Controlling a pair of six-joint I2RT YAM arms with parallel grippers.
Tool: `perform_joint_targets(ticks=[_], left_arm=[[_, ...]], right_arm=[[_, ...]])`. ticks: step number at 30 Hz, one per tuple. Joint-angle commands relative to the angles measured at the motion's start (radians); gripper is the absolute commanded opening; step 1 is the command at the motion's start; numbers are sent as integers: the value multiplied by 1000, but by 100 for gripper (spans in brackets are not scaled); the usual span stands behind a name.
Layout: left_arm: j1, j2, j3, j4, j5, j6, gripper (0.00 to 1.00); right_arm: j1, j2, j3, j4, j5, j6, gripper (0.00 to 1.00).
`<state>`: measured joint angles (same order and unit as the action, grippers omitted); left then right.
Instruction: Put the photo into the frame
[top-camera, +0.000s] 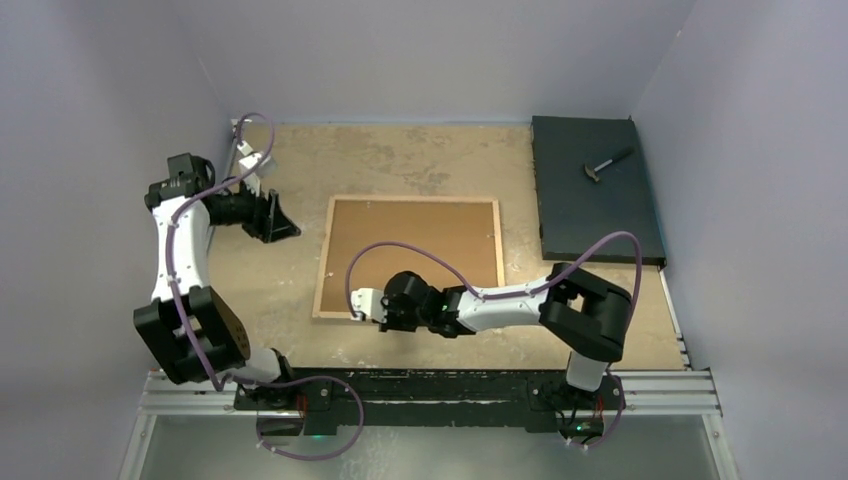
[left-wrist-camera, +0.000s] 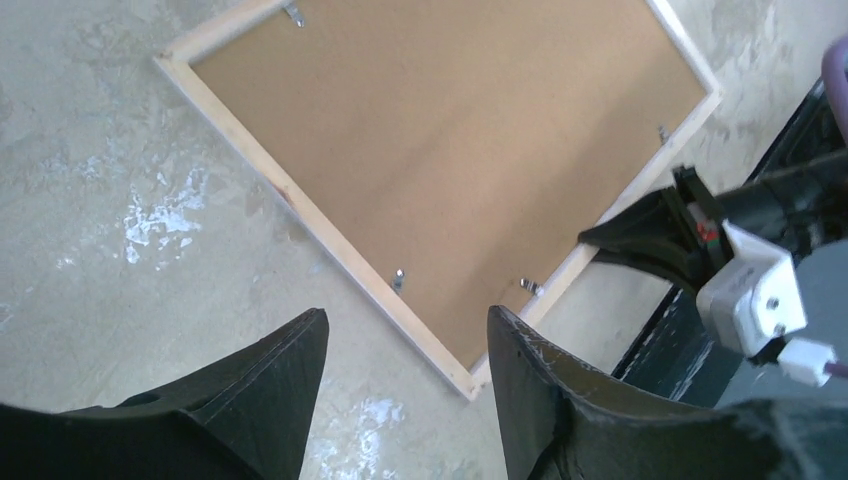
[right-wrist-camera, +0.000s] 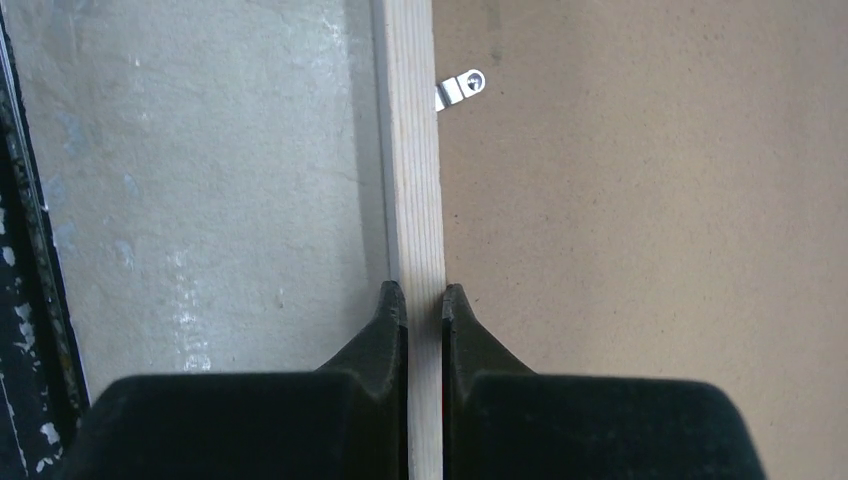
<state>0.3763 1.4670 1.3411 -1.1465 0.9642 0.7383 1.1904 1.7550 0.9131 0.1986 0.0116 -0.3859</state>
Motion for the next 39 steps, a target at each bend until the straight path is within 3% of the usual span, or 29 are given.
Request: perform_joint_targets(ticks=[1,4,10,14,21,27,32,39], left_arm=[[0,-125,-99,-67,24,292,59],[0,-205,-185,-156,2,533,59],[-2,-351,-206,-173,-7,652,60],[-2,-439,-284,-200,-33,861,63],[-32,-569,-430,-117,-72,1200,65],[-124,-650,-518,156,-98,1209,64],[-283,-665,-573,328,-239,1134,62],[-323,-630,-567,337,-308,1133,58]], right_arm=[[-8,-8,81,0,-2,68,0],[-17,-36,124,15,-19,78,0],[-118,-58,200,28,-188,154,0],[-178,-55,274,9,-318,201,0],[-198,-21,428,-92,-396,232,0],[-198,-15,500,-132,-427,272,0],[-199,-31,527,-142,-420,284,0],[-201,-25,571,-165,-434,300,0]])
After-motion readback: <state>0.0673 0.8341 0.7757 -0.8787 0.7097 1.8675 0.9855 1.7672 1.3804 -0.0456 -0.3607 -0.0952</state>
